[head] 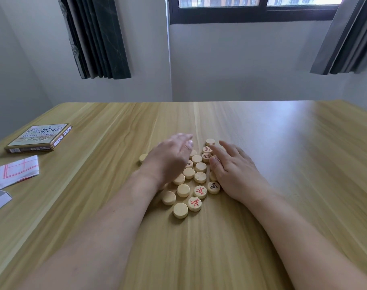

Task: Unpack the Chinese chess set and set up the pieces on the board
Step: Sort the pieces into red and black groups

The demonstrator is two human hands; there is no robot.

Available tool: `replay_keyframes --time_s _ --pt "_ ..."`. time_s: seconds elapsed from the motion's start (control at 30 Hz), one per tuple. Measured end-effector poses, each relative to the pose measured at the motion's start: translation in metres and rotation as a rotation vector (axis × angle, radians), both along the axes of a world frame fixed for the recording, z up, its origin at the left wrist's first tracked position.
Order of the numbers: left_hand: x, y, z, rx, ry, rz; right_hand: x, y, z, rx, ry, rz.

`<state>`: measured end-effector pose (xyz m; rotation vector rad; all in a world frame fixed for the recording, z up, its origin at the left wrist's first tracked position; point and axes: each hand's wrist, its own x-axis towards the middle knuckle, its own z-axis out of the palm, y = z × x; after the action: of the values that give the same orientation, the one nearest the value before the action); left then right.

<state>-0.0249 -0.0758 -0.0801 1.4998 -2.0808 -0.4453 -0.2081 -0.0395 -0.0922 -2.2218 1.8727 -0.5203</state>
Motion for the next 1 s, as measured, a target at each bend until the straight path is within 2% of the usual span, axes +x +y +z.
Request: replay_keyframes --time_s 0.1,0.17,0.23,0.3,0.4,0.6,0.7,1.0 --pt "0.01 0.001 0.006 -0.113 -0.018 0.171 -0.001 0.0 -0.002 0.021 -0.006 -0.014" --pt "0.019 -0.003 0.005 -0.056 -0.093 0.306 -0.001 0.0 -0.002 0.035 0.01 0.0" --pt "0.023 -0.004 0.002 0.06 -0.052 0.367 -0.001 0.0 -0.002 0.04 0.022 0.019" --pt "0.02 -0.001 -0.001 0.064 0.132 0.361 0.0 0.001 0.0 0.042 0.005 0.035" --pt "0.013 0.002 0.001 0.04 0.605 0.325 -0.001 0.001 0.001 0.032 -0.038 0.067" --pt "0.024 0.01 0.005 0.072 1.049 0.408 0.0 0.008 0.002 -0.084 -0.066 0.063" --pt "0.032 0.025 0.002 0.069 1.044 0.401 0.002 0.026 0.003 -0.144 -0.104 0.043" --pt "0.029 0.105 -0.001 0.012 0.674 0.33 0.009 0.097 0.004 -0.182 -0.077 0.085"
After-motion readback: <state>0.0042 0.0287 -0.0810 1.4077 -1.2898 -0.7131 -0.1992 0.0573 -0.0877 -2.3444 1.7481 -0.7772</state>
